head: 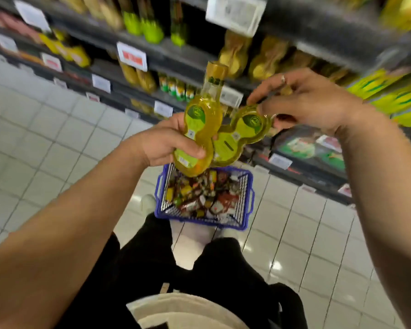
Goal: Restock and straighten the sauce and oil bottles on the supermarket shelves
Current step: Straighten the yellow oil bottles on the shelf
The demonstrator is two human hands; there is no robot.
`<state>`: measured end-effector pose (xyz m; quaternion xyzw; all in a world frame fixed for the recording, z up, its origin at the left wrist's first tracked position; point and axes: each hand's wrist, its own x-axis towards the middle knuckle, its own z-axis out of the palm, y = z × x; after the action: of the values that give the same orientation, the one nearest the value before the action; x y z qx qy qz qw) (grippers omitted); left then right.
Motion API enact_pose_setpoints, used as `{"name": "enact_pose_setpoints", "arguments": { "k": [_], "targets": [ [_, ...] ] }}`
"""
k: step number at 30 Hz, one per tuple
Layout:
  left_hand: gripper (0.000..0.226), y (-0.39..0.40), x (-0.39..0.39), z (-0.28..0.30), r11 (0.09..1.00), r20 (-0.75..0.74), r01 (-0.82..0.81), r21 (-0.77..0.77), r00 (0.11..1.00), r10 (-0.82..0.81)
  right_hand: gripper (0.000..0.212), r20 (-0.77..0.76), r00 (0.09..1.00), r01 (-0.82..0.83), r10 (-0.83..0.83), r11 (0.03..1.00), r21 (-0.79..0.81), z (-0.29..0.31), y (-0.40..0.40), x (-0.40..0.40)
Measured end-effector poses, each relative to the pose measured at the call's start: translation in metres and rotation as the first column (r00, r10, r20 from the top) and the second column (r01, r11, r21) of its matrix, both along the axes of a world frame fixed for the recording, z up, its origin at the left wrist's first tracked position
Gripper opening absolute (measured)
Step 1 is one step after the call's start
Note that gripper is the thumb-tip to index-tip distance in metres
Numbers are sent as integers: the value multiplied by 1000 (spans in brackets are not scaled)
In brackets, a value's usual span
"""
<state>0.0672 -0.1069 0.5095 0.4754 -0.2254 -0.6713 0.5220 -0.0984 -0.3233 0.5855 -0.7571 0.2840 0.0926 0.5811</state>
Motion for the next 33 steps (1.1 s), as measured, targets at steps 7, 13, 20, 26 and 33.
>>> {"name": "enact_pose_setpoints", "arguments": {
  "k": [7,13,20,26,33],
  "targets": [
    [50,-39,-19,136,947,92,-16,-320,995,48,26,472,828,298,-302,951,85,100,8,-38],
    [35,-54,-16,216,864,-155,28,-502,980,-121,37,643,637,455,-424,881,130,161,34,-23],
    [37,-69,43,288,830,207,-51,-555,958,197,39,751,439,519,-493,821,236,231,38,17],
    [28,-97,88,341,775,352,-91,-625,854,384,38,730,334,482,-596,774,411,277,41,55],
    [34,-143,130,343,763,654,-89,-641,457,603,21,752,395,781,-528,623,27,285,22,102]
  ]
}}
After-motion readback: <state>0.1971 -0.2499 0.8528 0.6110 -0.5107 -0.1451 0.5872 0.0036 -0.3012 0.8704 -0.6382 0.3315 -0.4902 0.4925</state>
